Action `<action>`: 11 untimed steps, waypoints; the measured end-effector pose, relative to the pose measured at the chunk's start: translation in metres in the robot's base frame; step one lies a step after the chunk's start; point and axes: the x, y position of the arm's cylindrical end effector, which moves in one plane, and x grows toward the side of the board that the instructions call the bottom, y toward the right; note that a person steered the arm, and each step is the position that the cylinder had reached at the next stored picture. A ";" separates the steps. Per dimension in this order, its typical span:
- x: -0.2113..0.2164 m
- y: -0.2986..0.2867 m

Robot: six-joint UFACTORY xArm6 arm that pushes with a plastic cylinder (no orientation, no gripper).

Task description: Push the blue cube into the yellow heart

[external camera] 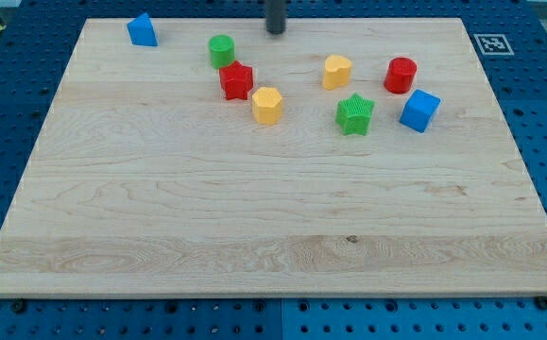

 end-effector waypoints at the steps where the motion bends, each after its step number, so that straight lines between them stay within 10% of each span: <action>1: 0.000 0.059; 4: 0.142 0.200; 7: 0.205 0.210; 11: 0.209 0.182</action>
